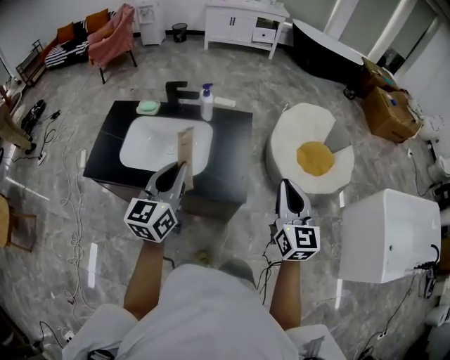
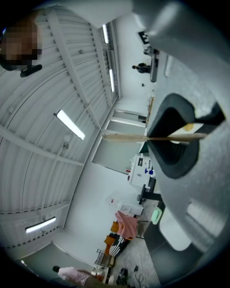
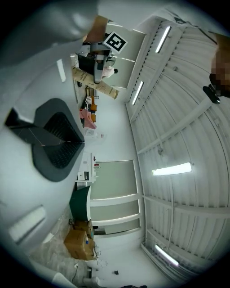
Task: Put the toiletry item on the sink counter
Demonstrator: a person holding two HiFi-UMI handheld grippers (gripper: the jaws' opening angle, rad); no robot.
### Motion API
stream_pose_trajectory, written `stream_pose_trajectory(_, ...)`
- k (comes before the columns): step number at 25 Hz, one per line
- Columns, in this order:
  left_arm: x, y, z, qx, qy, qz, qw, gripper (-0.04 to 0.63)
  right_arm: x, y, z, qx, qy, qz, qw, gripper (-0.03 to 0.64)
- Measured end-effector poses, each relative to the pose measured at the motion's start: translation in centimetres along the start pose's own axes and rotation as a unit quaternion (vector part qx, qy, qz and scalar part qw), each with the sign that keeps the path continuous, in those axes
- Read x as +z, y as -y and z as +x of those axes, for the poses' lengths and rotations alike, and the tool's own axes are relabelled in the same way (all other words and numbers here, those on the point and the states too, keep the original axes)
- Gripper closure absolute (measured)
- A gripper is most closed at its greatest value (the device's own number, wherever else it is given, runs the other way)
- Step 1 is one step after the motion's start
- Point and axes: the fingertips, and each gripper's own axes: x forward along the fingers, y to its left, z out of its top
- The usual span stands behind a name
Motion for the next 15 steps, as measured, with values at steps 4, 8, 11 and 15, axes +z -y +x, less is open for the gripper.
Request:
stream_pose_trajectory(4, -0.2, -1.0, 2.1, -0.016, -0.009, -0.007, 0.9998, 0.579, 0.0, 0.8, 1.3, -0.018, -0.006, 0.0, 1.0, 0.614)
stream_pose_trajectory(8, -1.0, -1.4, 4.1, -0.027, -0.018, -0.013, 0.9994, 0.578, -0.3, 1.7, 2.5, -0.026, -0.008, -0.001, 1.0, 0.614)
stream_pose_trajectory(11, -1.0, -1.5, 5.7, -0.031, -0.022, -0.013, 0.9992, 0.578, -0.3, 2.7, 3.5, -0.03, -0.01, -0.001, 0.999, 0.614)
stream_pose_trajectory(15, -0.7, -1.7, 8.6, -0.032, -0.022, -0.009, 0.9992, 0.578, -0.1, 4.7, 5.6, -0.033, -0.007, 0.003, 0.999, 0.614)
